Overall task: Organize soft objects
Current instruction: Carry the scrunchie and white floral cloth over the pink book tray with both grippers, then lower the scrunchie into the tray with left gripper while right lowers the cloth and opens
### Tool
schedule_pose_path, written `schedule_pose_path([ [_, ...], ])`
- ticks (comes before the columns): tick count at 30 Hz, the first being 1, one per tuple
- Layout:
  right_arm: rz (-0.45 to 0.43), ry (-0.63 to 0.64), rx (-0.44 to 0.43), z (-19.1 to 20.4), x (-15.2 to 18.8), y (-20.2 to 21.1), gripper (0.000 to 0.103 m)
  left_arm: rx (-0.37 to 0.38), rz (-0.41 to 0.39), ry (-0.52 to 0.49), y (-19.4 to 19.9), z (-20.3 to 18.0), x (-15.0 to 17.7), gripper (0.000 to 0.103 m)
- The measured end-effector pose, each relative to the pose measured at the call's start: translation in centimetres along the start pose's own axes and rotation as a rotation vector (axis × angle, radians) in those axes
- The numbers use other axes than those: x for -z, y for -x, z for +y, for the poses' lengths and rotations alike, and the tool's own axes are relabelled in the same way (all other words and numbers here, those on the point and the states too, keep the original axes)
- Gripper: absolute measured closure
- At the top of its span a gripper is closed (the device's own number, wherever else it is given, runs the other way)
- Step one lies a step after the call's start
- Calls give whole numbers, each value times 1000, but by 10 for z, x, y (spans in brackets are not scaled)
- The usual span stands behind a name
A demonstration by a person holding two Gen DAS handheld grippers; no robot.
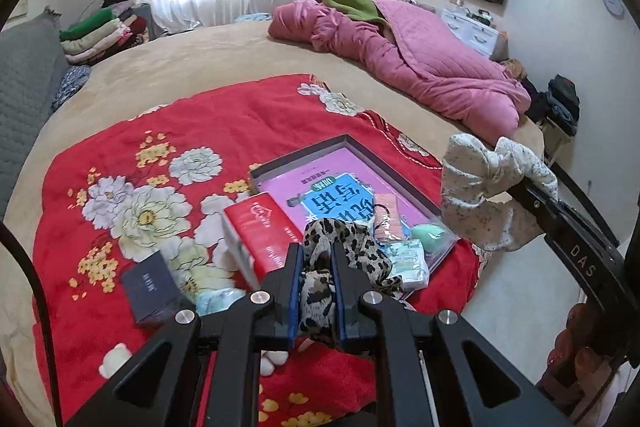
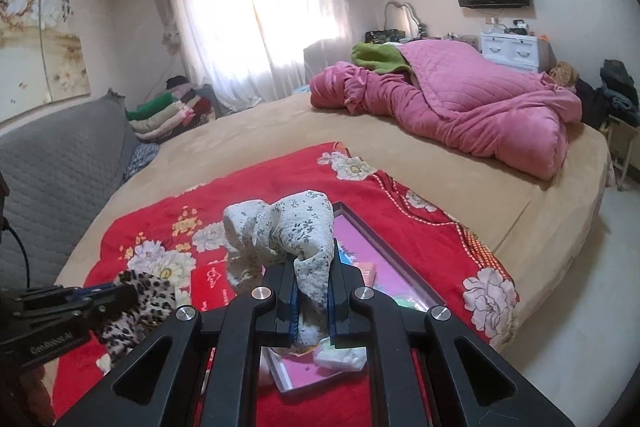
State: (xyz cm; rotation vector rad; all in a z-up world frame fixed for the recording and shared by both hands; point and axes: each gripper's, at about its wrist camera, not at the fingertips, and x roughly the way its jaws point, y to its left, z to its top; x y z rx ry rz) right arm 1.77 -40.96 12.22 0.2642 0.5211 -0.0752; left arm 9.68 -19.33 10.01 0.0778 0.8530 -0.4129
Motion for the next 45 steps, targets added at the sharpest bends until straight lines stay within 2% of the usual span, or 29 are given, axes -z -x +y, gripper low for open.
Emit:
schedule_pose_path([
  [12, -11, -88, 10, -35, -9, -13, 93, -5, 29, -50, -46, -31, -17, 89],
  [21, -4, -134, 5, -55, -10, -29, 93, -17, 75, -93, -82, -50, -18, 89],
  [38, 87, -215, -38, -75, 0, -78, 91, 2, 147, -102, -135, -60, -7, 89],
  [45, 124, -224, -29, -77, 5, -96, 91, 13, 135, -106, -146, -59, -8, 89],
])
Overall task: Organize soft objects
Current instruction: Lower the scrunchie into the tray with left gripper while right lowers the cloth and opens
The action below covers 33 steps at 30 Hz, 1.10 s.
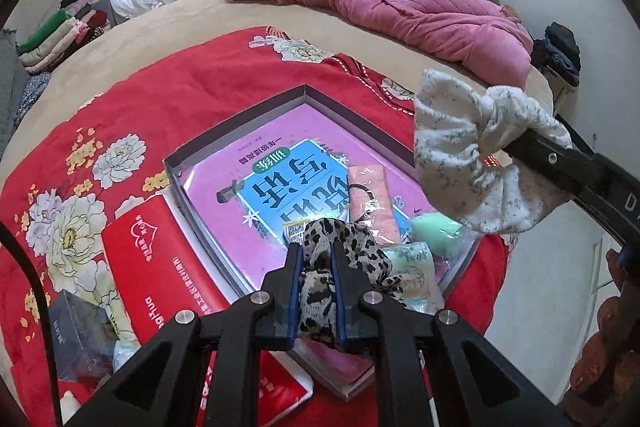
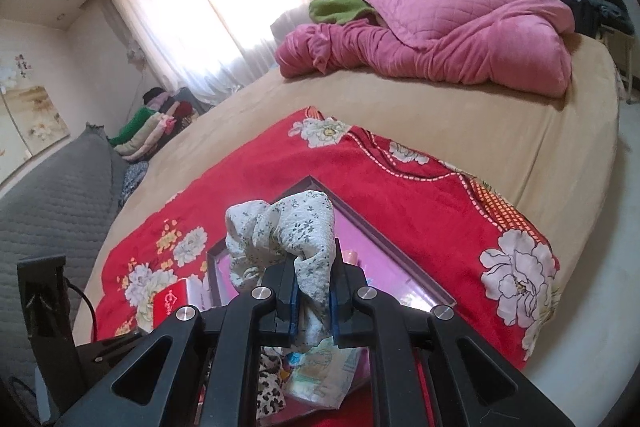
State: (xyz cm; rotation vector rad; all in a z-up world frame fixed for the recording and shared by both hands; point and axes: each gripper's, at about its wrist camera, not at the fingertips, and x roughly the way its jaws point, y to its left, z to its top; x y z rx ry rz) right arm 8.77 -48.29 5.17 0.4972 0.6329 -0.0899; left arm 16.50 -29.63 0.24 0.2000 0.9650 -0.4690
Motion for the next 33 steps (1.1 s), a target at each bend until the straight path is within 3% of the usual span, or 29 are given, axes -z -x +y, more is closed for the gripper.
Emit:
schedule_pose_path([
  [10, 40, -3, 8, -7, 7, -19, 90, -22, 34, -7, -19, -2, 0, 89],
  [16, 92, -45, -29, -12, 13, -33, 90, -35, 47, -25, -24, -5, 1, 89],
  [26, 178, -57, 32, -21, 31, -60, 88, -31, 56, -12, -29, 0, 3, 89],
  [33, 180, 5, 119, -20, 34, -66, 76, -27, 59, 3, -31, 4, 2, 89],
])
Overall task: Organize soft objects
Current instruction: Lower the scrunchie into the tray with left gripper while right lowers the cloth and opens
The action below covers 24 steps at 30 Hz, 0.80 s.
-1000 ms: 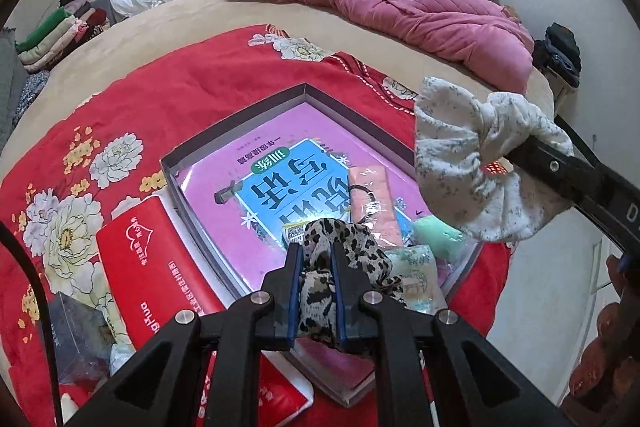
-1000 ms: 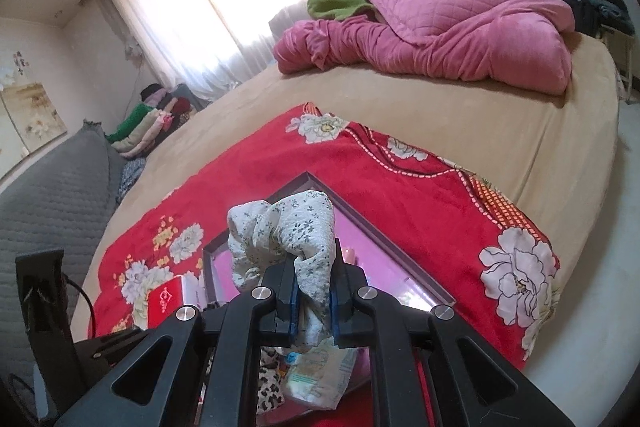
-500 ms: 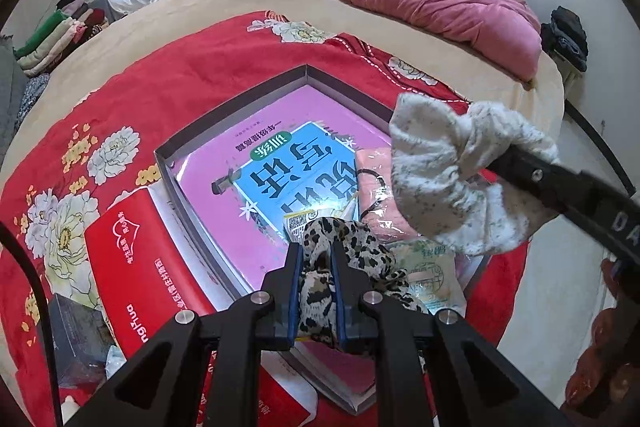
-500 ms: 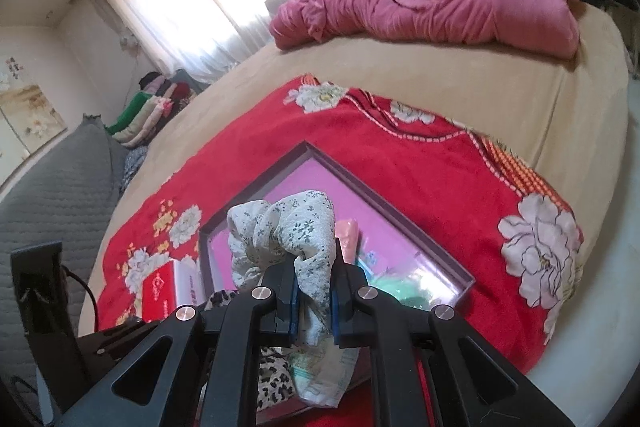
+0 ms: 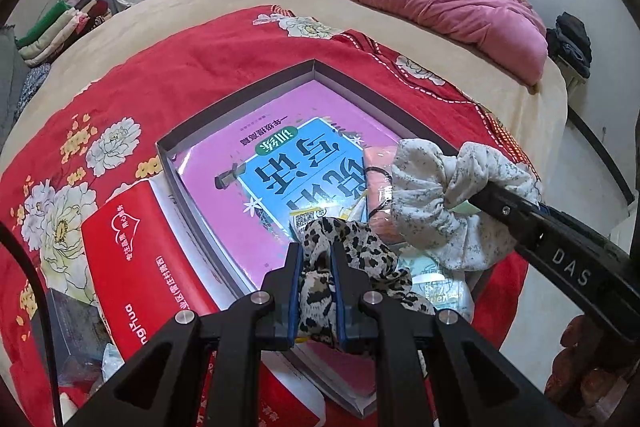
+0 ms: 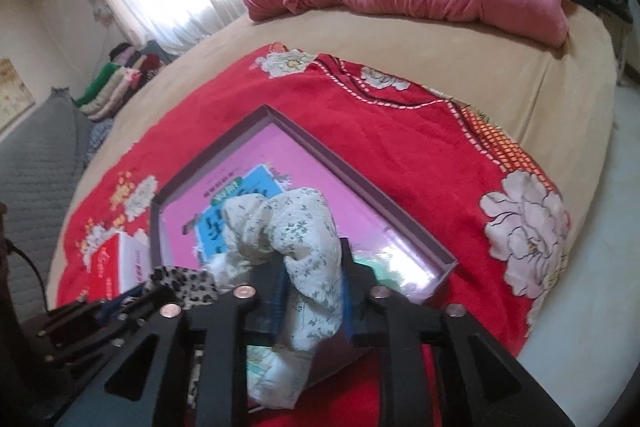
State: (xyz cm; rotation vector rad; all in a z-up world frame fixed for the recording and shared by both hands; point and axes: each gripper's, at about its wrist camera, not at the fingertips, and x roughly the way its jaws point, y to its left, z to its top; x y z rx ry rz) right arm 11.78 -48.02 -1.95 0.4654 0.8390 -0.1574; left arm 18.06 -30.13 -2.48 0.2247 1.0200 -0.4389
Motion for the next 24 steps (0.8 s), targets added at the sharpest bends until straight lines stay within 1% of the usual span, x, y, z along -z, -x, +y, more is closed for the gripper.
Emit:
schedule_pose_path([
  [6, -6, 21, 64, 0, 1, -1, 70, -14, -3, 12, -3, 3, -4, 89],
  [10, -1, 43, 92, 0, 3, -2, 62, -16, 6, 6, -7, 2, -3, 89],
  [18, -12, -2, 66, -8, 2, 9, 58, -13, 18, 0, -14, 0, -5, 89],
  [24, -10, -3, 61, -7, 0, 12, 57, -12, 29, 4, -17, -2, -8, 89],
])
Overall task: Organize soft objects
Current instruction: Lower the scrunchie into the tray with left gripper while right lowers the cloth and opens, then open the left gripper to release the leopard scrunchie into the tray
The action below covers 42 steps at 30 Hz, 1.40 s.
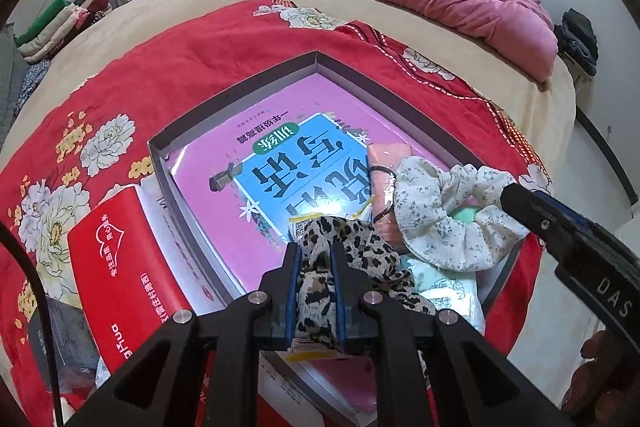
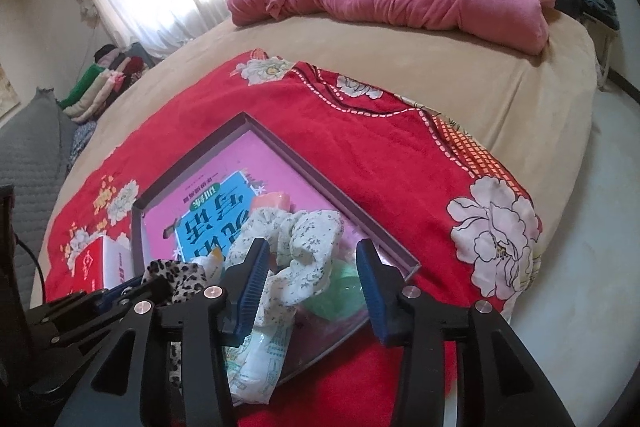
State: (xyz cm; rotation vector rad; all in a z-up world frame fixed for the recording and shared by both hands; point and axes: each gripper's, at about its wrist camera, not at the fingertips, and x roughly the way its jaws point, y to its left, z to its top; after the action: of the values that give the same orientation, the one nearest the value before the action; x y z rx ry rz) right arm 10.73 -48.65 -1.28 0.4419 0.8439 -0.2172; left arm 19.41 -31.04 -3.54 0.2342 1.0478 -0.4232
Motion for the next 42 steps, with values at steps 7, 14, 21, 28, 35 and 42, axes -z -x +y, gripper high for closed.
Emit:
schedule_pose_path([
  [7, 9, 1, 6, 0, 2, 0, 52, -4, 10, 0, -1, 1, -1, 86],
  [14, 12, 0, 14, -3, 2, 0, 49, -4, 12, -11, -2, -2, 0, 71],
  [21, 13, -4, 22, -3, 3, 2, 44, -8, 12, -1, 1, 1, 0, 56],
  [28, 6, -3, 22, -3, 1, 7, 43, -19, 4, 16, 7, 9, 1, 51],
  [35, -4, -4, 28, -3, 1, 13, 43, -39, 19, 13, 12, 12, 7, 45],
  [42, -11, 15, 33, 3, 1, 19, 42, -28, -6, 15, 24, 13, 11, 45],
])
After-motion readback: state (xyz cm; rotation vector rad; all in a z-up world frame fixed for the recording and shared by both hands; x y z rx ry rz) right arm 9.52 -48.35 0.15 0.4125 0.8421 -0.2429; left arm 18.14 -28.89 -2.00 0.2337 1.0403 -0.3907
